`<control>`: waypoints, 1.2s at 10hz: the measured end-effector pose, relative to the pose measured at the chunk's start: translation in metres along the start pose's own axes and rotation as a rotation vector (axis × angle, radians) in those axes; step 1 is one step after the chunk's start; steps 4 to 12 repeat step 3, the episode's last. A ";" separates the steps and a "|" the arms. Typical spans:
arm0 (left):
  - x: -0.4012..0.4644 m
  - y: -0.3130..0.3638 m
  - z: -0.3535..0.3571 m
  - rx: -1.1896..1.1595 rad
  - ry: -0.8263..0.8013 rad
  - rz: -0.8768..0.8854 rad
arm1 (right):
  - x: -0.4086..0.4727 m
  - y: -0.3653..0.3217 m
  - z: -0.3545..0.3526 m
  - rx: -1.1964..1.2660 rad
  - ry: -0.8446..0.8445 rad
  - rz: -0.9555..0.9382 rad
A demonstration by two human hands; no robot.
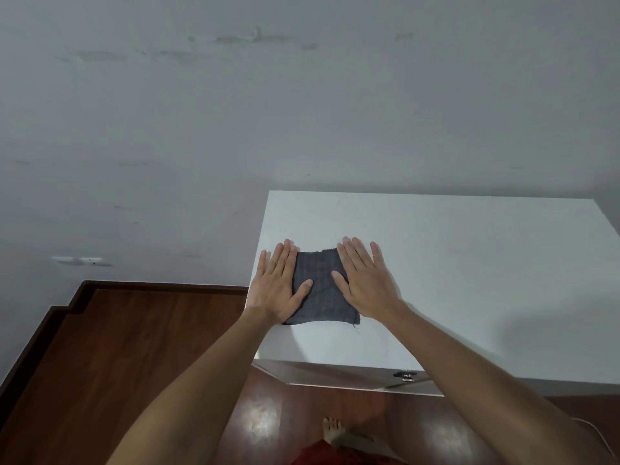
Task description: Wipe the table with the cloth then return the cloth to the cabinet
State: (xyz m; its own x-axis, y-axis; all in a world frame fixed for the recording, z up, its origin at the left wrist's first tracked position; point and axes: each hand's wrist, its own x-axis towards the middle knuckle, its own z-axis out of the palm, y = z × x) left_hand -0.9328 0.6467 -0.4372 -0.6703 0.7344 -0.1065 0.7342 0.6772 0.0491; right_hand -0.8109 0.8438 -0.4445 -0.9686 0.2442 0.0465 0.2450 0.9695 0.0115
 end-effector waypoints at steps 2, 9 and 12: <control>-0.004 0.002 -0.005 -0.032 -0.048 -0.031 | 0.003 -0.005 -0.003 0.103 0.021 0.053; -0.005 -0.001 -0.011 -0.060 -0.029 -0.093 | 0.024 -0.011 -0.012 0.229 0.042 0.132; -0.005 -0.001 -0.011 -0.060 -0.029 -0.093 | 0.024 -0.011 -0.012 0.229 0.042 0.132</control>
